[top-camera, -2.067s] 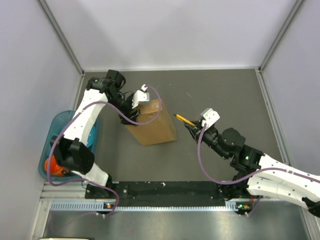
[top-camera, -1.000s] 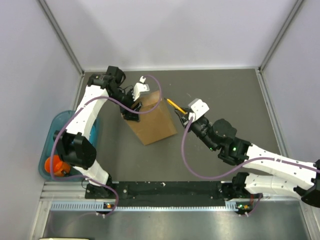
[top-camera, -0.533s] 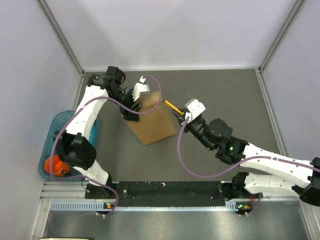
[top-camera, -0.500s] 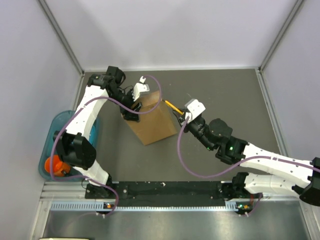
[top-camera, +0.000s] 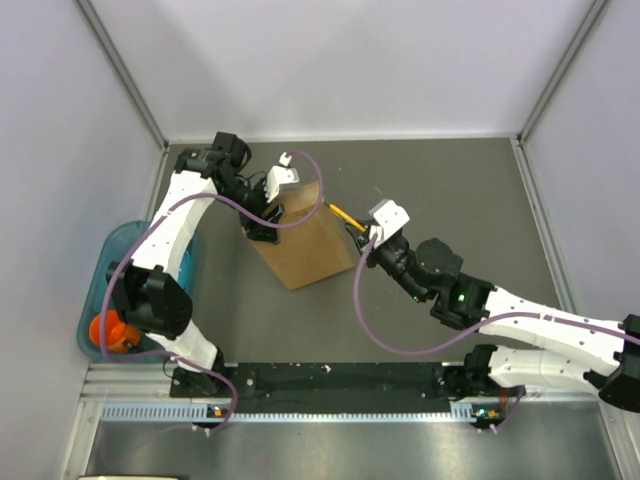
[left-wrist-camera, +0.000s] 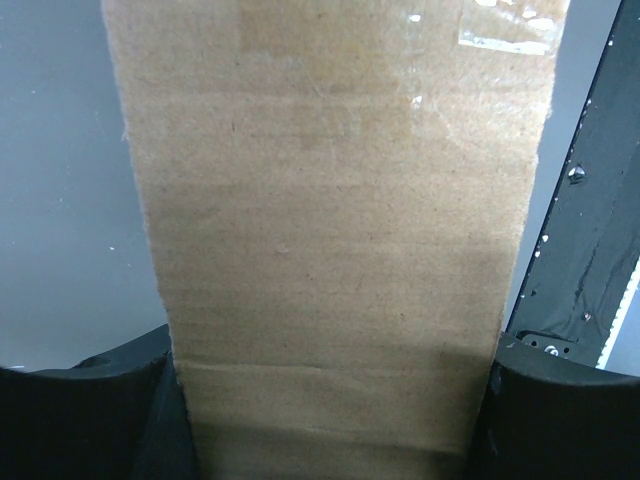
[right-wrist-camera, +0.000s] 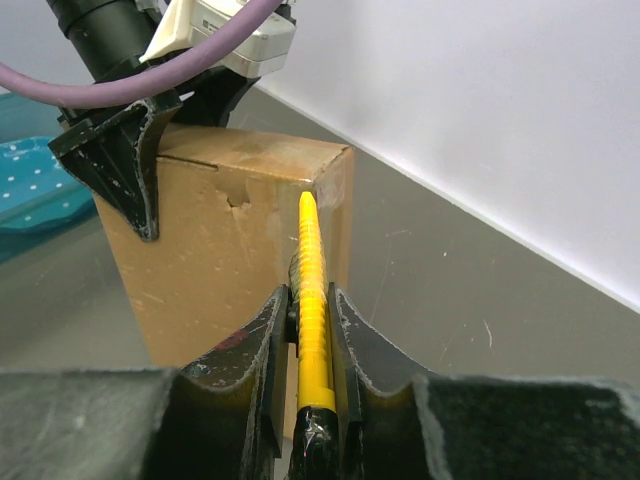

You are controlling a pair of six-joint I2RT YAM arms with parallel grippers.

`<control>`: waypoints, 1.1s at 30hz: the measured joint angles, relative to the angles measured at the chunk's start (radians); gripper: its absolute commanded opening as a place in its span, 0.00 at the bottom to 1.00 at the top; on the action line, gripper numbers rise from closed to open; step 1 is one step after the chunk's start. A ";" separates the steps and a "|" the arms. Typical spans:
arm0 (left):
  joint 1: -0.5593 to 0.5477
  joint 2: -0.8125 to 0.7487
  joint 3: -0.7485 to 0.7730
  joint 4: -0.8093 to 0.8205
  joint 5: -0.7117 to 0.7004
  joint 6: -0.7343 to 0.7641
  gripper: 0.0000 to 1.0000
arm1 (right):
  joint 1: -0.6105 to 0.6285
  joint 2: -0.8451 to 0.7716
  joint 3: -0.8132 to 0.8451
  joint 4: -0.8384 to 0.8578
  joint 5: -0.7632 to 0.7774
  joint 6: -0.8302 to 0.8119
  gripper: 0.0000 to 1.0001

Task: Unpack the express box
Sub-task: Cut the express box at the center of the board.

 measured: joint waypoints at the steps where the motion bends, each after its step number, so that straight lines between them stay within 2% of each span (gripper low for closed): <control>1: 0.000 0.000 0.000 0.000 0.000 0.000 0.00 | 0.000 0.000 -0.001 -0.002 0.000 0.000 0.00; 33: 0.001 -0.013 -0.015 0.010 -0.001 -0.005 0.00 | -0.008 0.015 -0.001 0.004 0.000 -0.024 0.00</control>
